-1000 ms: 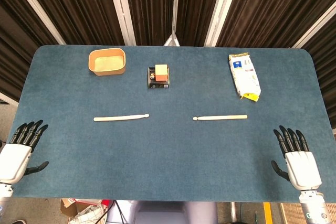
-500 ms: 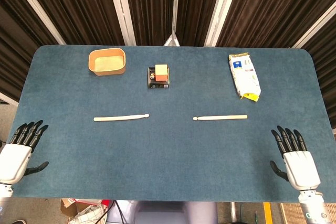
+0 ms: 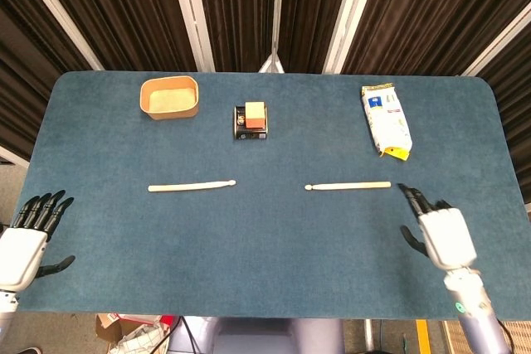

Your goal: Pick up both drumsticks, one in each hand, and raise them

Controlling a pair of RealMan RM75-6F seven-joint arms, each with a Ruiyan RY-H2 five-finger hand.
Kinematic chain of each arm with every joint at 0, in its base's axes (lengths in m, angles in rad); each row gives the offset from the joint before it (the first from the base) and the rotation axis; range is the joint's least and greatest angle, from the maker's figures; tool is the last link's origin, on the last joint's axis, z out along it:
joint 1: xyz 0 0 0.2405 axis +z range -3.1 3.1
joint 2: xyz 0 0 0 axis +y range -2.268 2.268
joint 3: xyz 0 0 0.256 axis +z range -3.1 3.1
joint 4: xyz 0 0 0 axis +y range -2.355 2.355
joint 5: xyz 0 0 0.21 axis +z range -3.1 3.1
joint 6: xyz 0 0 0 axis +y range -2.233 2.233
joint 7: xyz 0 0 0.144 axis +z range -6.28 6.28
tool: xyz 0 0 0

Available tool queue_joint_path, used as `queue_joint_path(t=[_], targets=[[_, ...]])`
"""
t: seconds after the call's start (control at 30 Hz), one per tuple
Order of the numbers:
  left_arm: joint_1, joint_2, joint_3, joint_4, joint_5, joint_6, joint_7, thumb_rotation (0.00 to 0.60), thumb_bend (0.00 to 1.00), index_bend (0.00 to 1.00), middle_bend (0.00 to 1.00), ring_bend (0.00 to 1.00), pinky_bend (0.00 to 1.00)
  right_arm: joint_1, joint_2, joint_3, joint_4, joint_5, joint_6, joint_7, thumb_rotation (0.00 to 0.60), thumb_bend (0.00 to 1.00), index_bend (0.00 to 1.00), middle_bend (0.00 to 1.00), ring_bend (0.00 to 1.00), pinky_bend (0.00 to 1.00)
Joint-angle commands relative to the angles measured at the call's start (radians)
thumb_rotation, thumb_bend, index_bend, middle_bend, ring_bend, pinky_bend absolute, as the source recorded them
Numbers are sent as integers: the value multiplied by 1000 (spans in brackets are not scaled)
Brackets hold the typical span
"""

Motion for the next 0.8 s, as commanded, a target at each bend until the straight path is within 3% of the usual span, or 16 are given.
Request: queue_joint_path(t=[0.03, 0.27, 0.8], targets=[[1, -1, 1, 2, 0, 1, 1, 600, 51, 0, 0, 0, 0, 81, -28, 43, 7, 60, -115, -94, 600, 319, 328, 405, 801, 624], [2, 3, 1, 1, -1, 1, -1, 600, 51, 0, 0, 0, 0, 178, -77, 85, 45, 242, -302, -236, 600, 319, 384, 425, 827, 624], [-1, -2, -1, 0, -2, -4, 19, 600, 51, 0, 0, 0, 0, 293, -252, 107, 238, 412, -397, -329, 600, 319, 384, 425, 827, 624]])
